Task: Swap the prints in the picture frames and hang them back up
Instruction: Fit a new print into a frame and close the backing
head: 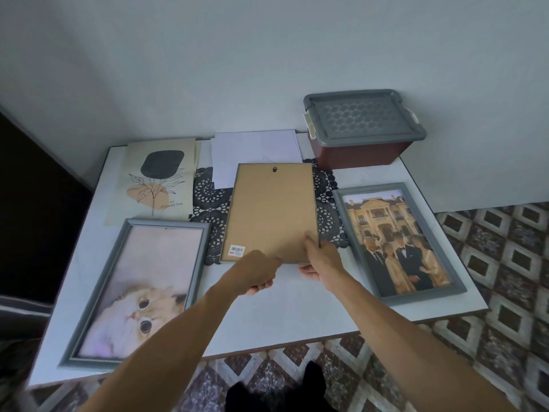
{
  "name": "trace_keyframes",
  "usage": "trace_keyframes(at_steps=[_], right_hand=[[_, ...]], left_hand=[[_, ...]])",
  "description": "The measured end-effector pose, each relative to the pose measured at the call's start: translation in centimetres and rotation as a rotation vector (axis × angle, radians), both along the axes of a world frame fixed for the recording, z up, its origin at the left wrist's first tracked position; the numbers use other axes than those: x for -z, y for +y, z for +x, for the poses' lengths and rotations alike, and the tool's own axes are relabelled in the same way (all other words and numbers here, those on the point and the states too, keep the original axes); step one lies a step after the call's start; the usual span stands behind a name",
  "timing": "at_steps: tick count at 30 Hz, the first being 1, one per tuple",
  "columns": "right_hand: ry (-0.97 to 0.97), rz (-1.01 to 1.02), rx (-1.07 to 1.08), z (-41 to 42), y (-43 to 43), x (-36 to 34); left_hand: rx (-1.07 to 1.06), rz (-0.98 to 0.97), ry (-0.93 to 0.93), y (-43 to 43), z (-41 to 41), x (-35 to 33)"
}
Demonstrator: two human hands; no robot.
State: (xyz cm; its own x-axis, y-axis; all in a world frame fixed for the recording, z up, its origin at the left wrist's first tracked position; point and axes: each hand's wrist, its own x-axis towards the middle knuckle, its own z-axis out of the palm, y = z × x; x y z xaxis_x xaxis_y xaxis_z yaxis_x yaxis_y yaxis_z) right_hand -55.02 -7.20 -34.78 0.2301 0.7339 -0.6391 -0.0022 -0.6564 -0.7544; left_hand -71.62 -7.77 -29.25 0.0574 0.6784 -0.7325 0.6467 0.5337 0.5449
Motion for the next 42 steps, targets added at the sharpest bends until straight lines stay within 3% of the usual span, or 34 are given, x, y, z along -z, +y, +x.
trace_keyframes(at_steps=[4,7,13,17,19,31,35,42], right_hand=[[0.005,-0.068,-0.049,0.6,0.1,0.0],[0.002,-0.139,-0.043,1.1,0.6,-0.4],[-0.207,0.101,-0.237,2.3,1.0,0.0],[0.109,0.040,-0.188,2.9,1.5,0.1],[0.161,0.025,-0.183,3.0,1.4,0.2],[0.068,0.049,-0.234,3.2,1.7,1.0],[-0.011,0.074,-0.190,3.1,1.7,1.0],[0.070,0.021,-0.095,2.5,1.7,1.6]], left_hand=[[0.240,0.492,0.350,1.2,1.3,-0.7],[0.430,0.731,0.375,2.0,1.8,0.5],[0.630,0.759,0.470,2.3,1.9,3.0],[0.646,0.796,0.484,2.9,1.7,3.6],[0.631,0.767,0.445,2.8,1.7,4.1],[0.678,0.782,0.508,3.0,1.8,4.9],[0.647,0.683,0.480,2.4,1.2,6.2],[0.681,0.642,0.489,2.5,0.9,6.1]])
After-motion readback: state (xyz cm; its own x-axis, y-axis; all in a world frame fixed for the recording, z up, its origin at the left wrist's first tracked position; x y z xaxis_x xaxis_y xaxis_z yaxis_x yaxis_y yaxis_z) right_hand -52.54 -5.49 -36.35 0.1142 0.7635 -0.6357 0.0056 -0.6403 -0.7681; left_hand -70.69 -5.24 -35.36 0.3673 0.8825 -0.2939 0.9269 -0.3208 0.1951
